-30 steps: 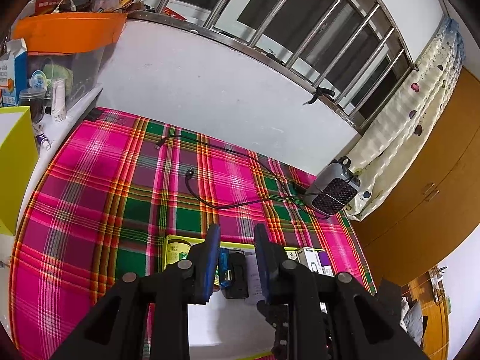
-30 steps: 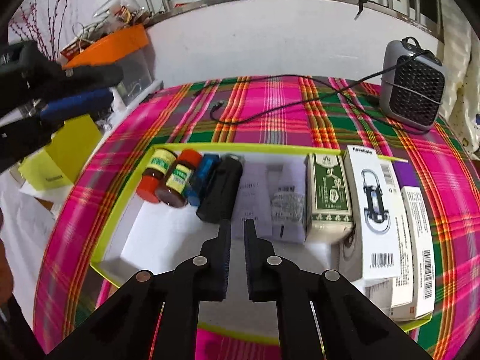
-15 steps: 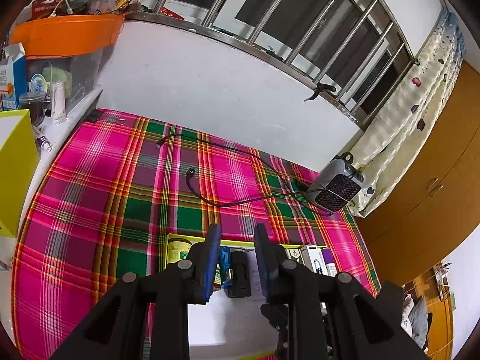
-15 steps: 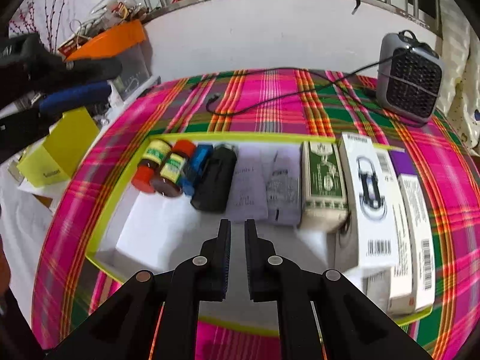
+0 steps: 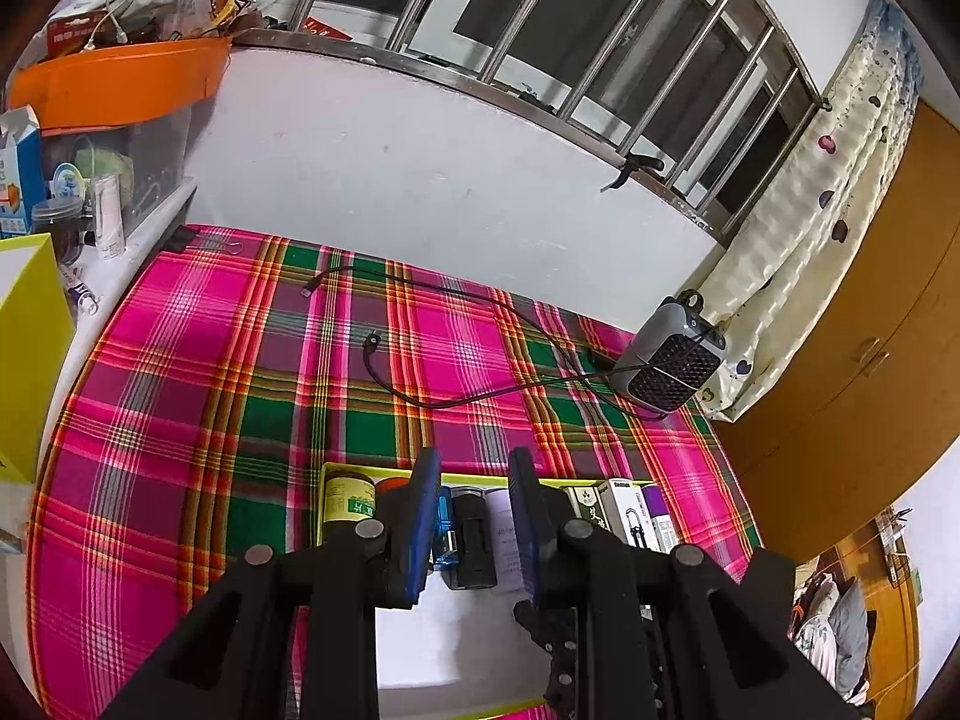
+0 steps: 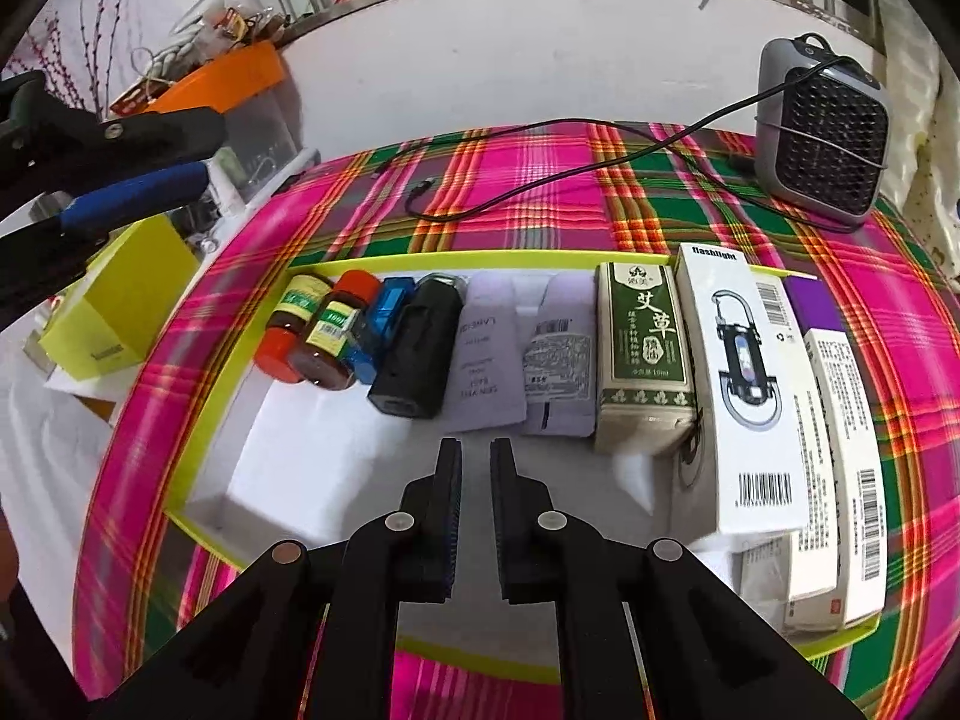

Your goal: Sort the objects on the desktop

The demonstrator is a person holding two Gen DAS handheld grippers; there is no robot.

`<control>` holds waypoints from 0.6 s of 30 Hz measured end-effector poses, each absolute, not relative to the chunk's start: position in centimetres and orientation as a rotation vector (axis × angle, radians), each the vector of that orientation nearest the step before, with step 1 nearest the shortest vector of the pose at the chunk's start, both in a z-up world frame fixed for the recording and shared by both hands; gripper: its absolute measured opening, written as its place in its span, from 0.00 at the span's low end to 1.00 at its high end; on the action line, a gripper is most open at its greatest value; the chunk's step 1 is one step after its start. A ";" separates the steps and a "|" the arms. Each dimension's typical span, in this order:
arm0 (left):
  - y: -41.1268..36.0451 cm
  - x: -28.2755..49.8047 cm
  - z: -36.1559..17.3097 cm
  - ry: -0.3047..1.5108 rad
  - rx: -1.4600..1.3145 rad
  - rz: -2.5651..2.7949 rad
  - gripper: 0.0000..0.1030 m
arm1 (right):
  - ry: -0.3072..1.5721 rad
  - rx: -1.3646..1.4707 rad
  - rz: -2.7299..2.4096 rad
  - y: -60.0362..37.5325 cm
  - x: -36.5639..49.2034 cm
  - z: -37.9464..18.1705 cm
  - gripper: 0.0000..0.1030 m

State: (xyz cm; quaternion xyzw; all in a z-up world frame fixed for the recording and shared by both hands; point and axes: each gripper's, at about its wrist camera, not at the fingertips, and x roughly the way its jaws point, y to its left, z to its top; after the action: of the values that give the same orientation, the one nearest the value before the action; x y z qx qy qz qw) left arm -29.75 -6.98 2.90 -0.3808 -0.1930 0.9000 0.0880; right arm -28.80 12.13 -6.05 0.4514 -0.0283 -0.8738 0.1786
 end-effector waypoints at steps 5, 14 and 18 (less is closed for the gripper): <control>-6.0 -29.5 3.3 -0.532 -1.124 2.680 0.22 | -0.098 1.250 -2.472 12.6 -28.2 -5.1 0.11; -3.4 -28.2 4.5 -0.393 -1.115 2.734 0.22 | -0.056 1.196 -2.489 14.3 -25.1 -3.2 0.14; -2.1 -26.4 4.9 -0.368 -1.076 2.766 0.22 | -0.030 1.180 -2.507 15.5 -23.6 -2.7 0.16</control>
State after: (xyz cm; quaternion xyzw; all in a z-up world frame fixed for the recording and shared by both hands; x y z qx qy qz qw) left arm -26.42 -2.08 4.86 -0.3589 -0.1225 0.9222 0.0754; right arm -23.60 15.48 -2.71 0.4185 -0.0106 -0.8893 0.1844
